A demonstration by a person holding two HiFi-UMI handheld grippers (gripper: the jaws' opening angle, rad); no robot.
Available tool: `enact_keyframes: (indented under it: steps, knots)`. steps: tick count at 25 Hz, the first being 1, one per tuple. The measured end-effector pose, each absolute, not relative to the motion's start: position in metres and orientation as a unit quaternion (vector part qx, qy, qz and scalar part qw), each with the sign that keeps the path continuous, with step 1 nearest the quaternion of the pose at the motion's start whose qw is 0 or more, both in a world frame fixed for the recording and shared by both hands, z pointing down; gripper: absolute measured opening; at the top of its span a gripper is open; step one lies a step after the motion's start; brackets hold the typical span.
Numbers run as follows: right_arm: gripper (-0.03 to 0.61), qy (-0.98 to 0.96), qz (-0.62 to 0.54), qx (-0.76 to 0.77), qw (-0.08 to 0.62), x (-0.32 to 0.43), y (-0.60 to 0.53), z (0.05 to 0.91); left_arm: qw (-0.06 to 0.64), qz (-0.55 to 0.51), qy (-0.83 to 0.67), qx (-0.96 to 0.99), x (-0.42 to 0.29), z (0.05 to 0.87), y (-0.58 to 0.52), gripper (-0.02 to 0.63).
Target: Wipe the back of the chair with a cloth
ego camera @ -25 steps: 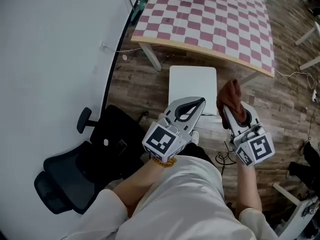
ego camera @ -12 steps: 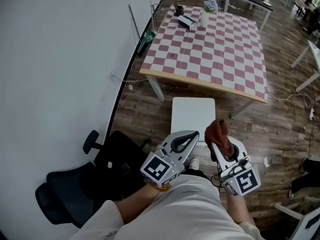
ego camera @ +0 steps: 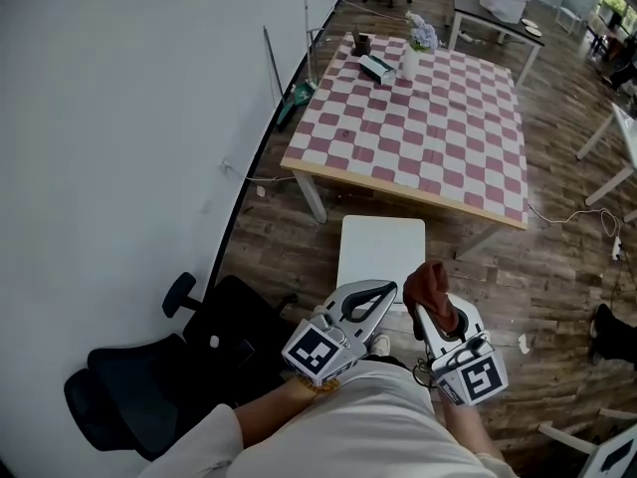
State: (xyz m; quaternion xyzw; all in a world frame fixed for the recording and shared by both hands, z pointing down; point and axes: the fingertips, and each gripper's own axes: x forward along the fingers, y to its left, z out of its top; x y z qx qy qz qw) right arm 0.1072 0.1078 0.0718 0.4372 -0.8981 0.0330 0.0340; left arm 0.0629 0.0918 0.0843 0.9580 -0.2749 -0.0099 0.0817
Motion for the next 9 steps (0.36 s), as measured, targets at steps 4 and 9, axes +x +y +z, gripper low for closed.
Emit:
enact_keyframes:
  steps: [4, 9]
  knots:
    - [0.080, -0.898, 0.033, 0.438, 0.033, 0.1059, 0.1047, 0.0734, 0.092, -0.010, -0.278, 0.956, 0.0632, 0.0850, 0.0883, 0.011]
    - [0.080, -0.897, 0.030, 0.439, 0.030, 0.1040, 0.0985, 0.0725, 0.092, -0.006, -0.279, 0.956, 0.0612, 0.0850, 0.0823, 0.011]
